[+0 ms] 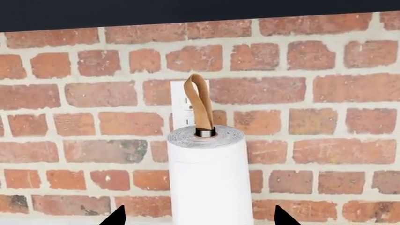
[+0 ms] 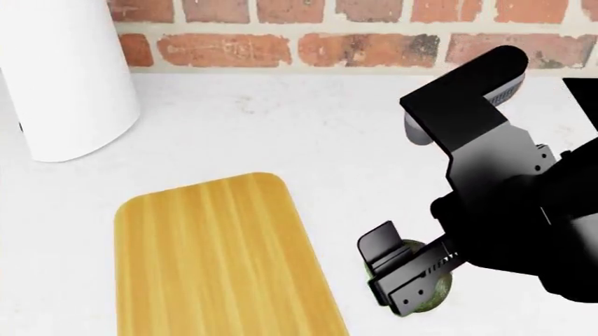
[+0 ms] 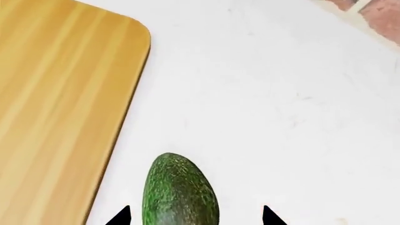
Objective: Place the avocado, onion, tomato and bell pepper on the cutting board.
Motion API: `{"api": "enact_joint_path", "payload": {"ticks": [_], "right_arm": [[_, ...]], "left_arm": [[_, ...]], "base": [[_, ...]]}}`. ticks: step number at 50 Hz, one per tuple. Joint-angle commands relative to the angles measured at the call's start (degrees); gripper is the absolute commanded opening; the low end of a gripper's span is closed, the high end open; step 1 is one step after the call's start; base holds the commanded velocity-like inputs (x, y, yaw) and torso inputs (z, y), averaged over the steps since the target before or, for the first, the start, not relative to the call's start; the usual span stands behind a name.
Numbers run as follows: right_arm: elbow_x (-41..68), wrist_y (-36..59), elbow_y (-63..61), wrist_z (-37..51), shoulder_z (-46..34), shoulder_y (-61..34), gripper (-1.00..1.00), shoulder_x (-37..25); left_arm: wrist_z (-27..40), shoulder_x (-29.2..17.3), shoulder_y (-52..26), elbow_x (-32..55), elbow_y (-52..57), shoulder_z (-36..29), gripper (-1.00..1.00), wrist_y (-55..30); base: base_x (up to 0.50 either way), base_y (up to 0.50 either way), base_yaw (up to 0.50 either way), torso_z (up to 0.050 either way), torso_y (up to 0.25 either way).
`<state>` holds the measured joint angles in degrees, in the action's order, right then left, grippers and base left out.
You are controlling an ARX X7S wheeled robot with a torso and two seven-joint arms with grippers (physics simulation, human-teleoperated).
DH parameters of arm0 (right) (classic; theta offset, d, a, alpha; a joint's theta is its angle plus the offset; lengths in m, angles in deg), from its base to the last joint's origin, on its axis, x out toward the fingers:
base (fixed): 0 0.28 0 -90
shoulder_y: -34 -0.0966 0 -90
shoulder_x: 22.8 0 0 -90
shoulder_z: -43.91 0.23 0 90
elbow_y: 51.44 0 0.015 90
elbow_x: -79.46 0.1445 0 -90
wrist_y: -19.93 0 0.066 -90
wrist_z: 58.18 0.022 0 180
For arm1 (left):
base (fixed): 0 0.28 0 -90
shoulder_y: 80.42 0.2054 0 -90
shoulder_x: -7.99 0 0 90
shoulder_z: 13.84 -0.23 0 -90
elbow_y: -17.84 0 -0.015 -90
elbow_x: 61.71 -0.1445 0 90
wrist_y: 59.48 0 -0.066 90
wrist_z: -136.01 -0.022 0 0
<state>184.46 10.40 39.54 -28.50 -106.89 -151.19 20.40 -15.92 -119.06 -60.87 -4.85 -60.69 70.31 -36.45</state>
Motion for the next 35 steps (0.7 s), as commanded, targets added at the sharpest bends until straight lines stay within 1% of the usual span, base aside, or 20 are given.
{"api": "enact_joint_path", "payload": {"ticks": [1, 18, 35], "right_arm": [[-5.5, -0.8, 1.5, -6.5, -0.2, 1.2, 1.00, 2.9], [-11.5, -5.0, 3.4, -11.9, -1.8, 4.6, 1.00, 4.9], [-14.2, -7.4, 4.0, -13.5, -3.4, 8.4, 1.00, 4.2]], "left_arm": [[-1.0, 1.3, -0.7, -0.8, -1.2, 1.6, 1.00, -0.4], [-0.9, 0.8, -0.9, -0.4, -0.9, 1.5, 1.00, -0.3], [-0.2, 0.8, -1.1, 0.6, -0.3, 1.9, 1.00, -0.7]], "base": [[0.00, 0.00, 0.00, 0.000, 0.000], [0.00, 0.00, 0.00, 0.000, 0.000], [0.00, 0.00, 0.00, 0.000, 0.000]]}}
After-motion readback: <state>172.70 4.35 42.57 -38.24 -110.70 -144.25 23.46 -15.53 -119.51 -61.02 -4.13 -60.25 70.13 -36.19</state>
